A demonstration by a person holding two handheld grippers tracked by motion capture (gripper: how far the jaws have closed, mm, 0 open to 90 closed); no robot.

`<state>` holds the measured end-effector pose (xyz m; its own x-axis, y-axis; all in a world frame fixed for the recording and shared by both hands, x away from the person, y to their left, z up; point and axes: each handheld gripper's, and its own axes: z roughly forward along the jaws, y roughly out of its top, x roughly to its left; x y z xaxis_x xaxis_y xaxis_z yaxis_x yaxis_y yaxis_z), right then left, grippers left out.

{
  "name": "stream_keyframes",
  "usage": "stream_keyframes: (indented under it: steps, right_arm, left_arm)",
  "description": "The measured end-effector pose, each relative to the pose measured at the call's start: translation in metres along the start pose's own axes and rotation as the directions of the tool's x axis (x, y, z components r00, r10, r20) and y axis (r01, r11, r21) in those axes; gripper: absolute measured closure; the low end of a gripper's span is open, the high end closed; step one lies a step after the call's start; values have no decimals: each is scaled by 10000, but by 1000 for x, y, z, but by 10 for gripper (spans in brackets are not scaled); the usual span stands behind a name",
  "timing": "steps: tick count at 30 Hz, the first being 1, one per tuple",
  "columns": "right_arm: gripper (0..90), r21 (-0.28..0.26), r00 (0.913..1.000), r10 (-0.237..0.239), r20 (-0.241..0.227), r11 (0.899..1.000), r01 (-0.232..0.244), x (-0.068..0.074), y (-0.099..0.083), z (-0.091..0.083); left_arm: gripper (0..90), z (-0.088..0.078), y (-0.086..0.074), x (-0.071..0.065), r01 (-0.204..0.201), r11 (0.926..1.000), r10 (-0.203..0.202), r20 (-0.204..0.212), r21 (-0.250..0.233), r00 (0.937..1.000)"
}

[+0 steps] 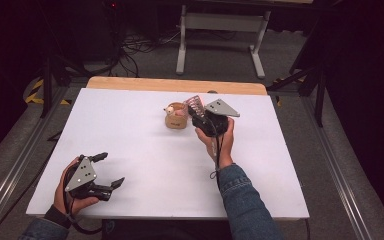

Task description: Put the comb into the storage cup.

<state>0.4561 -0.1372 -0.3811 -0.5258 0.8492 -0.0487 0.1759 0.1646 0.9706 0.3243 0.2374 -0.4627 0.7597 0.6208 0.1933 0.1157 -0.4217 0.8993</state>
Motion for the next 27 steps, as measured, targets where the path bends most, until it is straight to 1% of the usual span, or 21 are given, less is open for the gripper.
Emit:
stream_keyframes:
  steps: [3,4,8,10,11,14,15,16,17,27]
  right_arm:
    - [623,16,10000,40,-49,10000,-40,-1,-1,1]
    - [622,24,10000,47,-52,10000,-47,0,-1,1]
    - [619,48,10000,39,-70,10000,-39,-1,-1,1]
    - [618,65,10000,51,-40,10000,-51,-1,-2,1]
    - [615,65,10000,-16,8,10000,16,-1,-2,1]
    - [568,-81,10000,-64,67,9999,64,-1,-1,0]
    - [568,-81,10000,-64,67,9999,64,-1,-1,0]
    - [573,-224,10000,33,91,9997,-31,-2,0,-4]
    - [575,-246,9999,40,107,9997,-37,-2,0,-4]
    - [531,-177,9999,-86,98,9998,88,-3,-2,-8]
  left_arm:
    - [70,0,0,0,9,10000,-9,16,28,10000]
    - [70,1,-1,1,-22,9999,21,16,118,10000]
    - [70,1,-1,1,-6,9999,6,21,125,10000]
    - [70,1,-1,1,-29,9999,29,-10,135,10000]
    - [70,1,-1,1,-31,9999,31,1,132,10000]
    - [69,1,-1,1,-24,9999,24,-8,125,10000]
    - [69,1,-1,1,-24,9999,24,-8,125,10000]
    - [69,1,-1,1,-17,9999,17,6,108,10000]
    - [69,1,-1,1,-41,9999,41,-24,125,10000]
    - [69,2,-1,0,-52,9999,52,-8,161,10000]
